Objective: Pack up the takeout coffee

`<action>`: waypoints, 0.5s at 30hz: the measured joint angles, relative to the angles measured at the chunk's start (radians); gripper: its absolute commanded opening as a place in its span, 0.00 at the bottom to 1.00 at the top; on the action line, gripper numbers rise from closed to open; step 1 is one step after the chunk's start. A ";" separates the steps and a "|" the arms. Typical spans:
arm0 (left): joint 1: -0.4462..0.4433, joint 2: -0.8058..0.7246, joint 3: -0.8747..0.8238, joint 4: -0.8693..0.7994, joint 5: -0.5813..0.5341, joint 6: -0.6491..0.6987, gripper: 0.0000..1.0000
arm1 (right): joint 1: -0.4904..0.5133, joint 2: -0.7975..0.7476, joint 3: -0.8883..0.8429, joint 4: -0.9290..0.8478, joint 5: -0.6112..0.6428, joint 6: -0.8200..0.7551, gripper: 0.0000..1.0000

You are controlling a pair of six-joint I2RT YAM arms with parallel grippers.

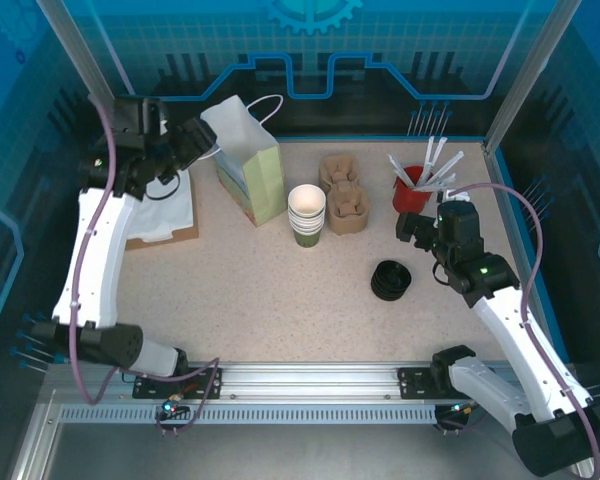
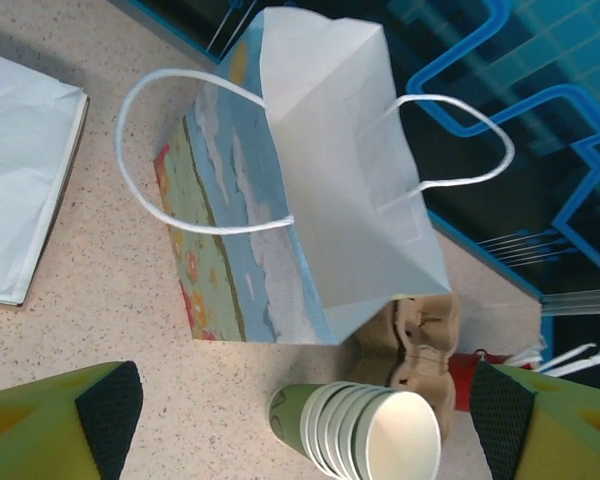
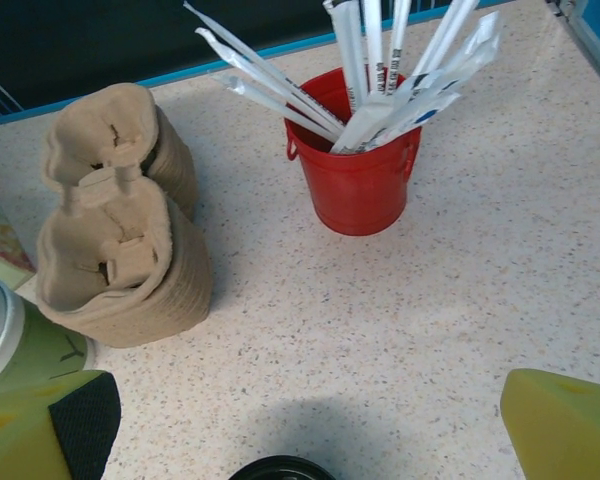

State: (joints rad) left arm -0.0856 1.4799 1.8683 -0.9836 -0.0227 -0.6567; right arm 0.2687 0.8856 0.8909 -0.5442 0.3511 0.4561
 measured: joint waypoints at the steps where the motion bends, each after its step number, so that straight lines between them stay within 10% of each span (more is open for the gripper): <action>1: -0.006 0.032 0.022 -0.006 -0.014 0.000 0.88 | 0.000 -0.001 0.001 -0.005 0.010 0.000 1.00; 15: -0.028 0.378 0.368 -0.085 -0.137 0.003 0.83 | 0.001 -0.016 0.001 -0.040 0.072 -0.027 1.00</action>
State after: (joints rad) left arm -0.1135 1.8576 2.2360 -1.0687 -0.1596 -0.6540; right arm 0.2695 0.8700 0.8921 -0.5842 0.4232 0.4290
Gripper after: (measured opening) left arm 0.831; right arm 0.999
